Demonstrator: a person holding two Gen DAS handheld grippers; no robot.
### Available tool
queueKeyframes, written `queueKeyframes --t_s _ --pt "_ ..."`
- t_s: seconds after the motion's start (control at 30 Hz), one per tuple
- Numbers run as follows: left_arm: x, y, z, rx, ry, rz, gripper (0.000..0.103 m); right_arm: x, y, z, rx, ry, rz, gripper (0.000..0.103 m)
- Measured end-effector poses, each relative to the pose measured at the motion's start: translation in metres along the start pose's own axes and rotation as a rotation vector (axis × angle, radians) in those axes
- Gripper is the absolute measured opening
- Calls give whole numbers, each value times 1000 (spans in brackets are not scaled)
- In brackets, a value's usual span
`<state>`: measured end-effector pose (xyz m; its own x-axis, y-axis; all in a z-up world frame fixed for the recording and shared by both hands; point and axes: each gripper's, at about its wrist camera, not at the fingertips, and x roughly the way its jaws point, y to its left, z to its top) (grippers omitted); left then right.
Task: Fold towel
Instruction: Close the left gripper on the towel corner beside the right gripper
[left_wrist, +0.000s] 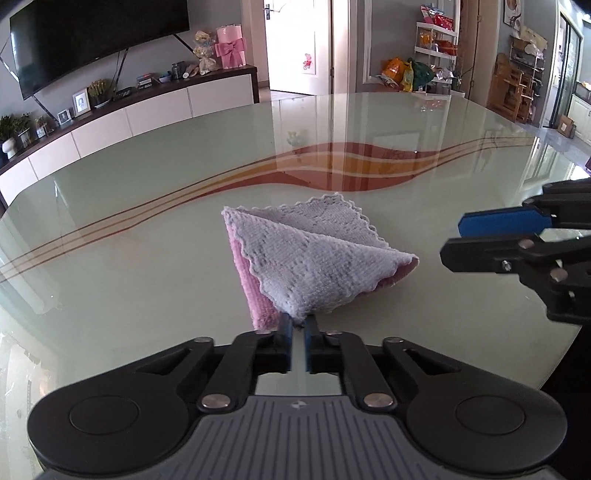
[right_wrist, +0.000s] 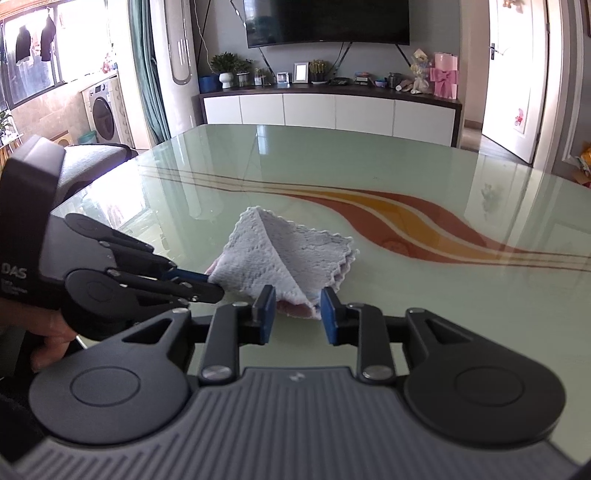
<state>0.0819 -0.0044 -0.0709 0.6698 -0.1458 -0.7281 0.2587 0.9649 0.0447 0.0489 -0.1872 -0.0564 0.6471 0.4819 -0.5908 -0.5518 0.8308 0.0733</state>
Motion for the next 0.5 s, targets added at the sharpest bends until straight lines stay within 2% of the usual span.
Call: queueKeyframes --t_s 0.13,0.33,0.5 --pt "-9 -1 1 16 -30 5 3 8 -6 8 7 -5 -3 26" --pt "-21 1 -1 21 -49 12 2 44 -22 31 33 -14 -7 26" --pt "-31 4 -7 24 -52 25 2 74 -26 35 21 28 16 26"
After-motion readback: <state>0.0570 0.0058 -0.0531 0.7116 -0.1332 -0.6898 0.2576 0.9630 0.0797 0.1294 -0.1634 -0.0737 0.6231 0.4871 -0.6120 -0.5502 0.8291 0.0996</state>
